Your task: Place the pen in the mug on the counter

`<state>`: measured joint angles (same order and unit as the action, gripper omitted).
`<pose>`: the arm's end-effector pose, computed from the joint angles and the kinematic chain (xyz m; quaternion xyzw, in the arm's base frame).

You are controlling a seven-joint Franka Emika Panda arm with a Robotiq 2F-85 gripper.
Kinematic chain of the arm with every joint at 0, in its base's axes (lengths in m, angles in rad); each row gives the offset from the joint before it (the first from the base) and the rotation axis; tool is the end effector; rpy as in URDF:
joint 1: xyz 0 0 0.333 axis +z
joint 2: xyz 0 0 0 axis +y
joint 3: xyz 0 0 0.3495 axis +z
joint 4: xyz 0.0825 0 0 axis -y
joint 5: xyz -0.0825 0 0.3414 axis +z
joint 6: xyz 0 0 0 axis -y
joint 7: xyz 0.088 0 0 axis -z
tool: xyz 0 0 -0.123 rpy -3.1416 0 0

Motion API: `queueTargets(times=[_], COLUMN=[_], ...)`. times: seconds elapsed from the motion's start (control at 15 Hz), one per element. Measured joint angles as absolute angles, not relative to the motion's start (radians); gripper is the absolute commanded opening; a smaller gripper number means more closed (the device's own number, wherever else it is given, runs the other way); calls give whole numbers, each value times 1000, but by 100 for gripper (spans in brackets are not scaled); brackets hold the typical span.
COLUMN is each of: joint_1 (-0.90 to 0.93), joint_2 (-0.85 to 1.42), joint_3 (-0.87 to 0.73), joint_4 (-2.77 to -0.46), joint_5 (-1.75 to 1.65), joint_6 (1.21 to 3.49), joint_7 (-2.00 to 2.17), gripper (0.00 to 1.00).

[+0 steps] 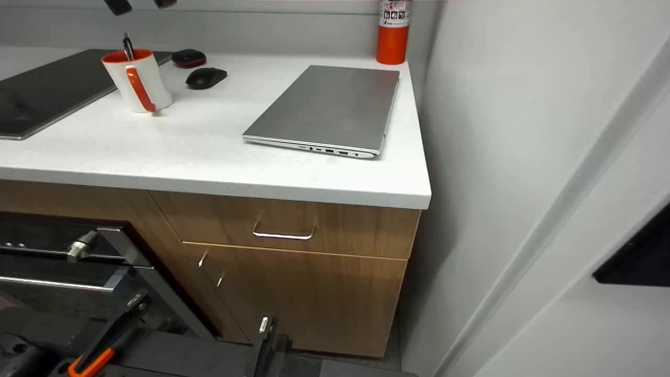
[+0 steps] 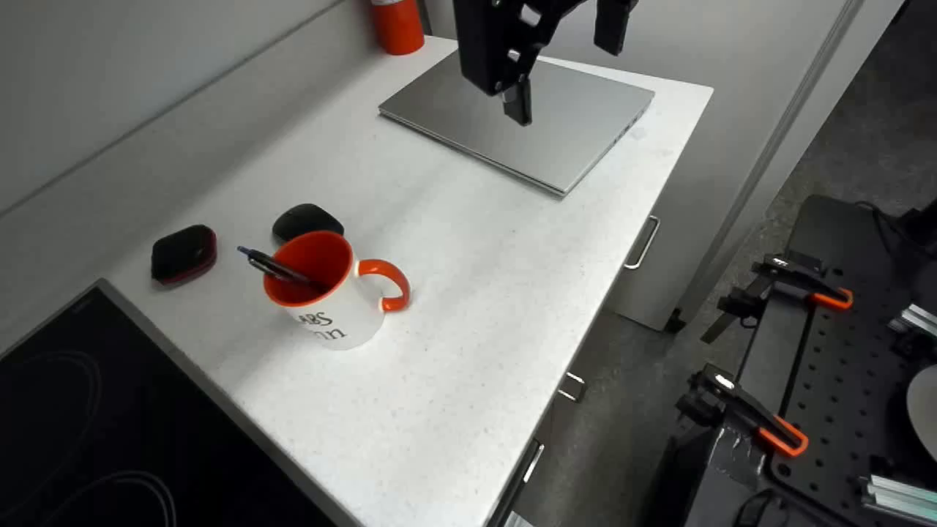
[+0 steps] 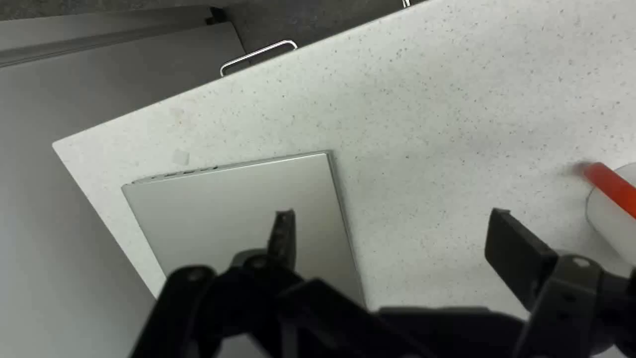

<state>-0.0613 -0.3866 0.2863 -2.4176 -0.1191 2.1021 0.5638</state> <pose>0.3762 0.0877 0.4884 0.9831 -0.1477 0.0643 0.0876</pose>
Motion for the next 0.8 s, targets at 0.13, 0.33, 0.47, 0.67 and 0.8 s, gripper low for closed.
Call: queueTargets(times=[0.13, 0.33, 0.47, 0.67, 0.8], joint_1=[-58, -22, 7, 53, 93], joint_2=[-386, -384, -377, -352, -324], joint_3=[283, 258, 246, 236, 221], joint_4=[-2418, -2418, -2417, -2411, -2399], joint_5=[-119, -115, -108, -91, -34], joint_6=[2102, 2174, 2244, 2329, 2355], joint_7=[564, 494, 424, 312, 215], gripper=[100, 100, 100, 100, 100])
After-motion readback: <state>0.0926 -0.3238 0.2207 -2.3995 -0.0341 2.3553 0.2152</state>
